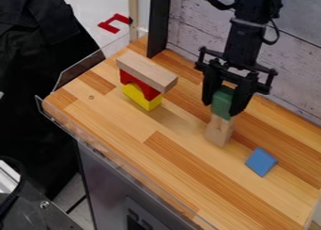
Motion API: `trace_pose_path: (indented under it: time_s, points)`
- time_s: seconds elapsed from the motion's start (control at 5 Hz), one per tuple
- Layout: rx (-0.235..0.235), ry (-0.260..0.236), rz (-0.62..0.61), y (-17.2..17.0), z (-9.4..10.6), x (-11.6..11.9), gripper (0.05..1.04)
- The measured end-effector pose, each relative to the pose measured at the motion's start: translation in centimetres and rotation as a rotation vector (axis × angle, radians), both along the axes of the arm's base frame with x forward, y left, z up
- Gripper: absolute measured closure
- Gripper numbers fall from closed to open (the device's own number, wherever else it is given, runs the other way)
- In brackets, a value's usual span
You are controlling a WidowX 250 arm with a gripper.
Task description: Put the cube on top of the plus
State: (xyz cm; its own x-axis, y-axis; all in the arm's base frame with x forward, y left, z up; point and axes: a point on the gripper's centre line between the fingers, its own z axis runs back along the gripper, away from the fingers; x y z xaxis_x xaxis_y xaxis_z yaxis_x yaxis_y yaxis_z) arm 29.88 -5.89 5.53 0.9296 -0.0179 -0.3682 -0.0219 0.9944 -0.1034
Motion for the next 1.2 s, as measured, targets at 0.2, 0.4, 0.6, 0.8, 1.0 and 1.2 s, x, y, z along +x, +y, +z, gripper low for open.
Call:
trace_pose_path:
  time_s: [0.2, 0.4, 0.6, 0.8, 1.0, 1.2]
  points:
    - [0.001, 0.006, -0.007, -0.2, 0.0, -0.2, 0.448]
    - [0.002, 0.013, -0.005, -0.2, 0.0, -0.2, 0.173]
    - [0.002, 0.01, -0.001, -0.2, 0.1, -0.2, 0.081]
    - [0.002, -0.003, 0.006, -0.2, 0.3, 0.2, 0.083]
    - [-0.005, -0.101, 0.025, -0.2, 3.0, 1.7, 0.083]
    - [-0.005, -0.193, 0.046, 0.6, 6.0, 3.5, 0.083]
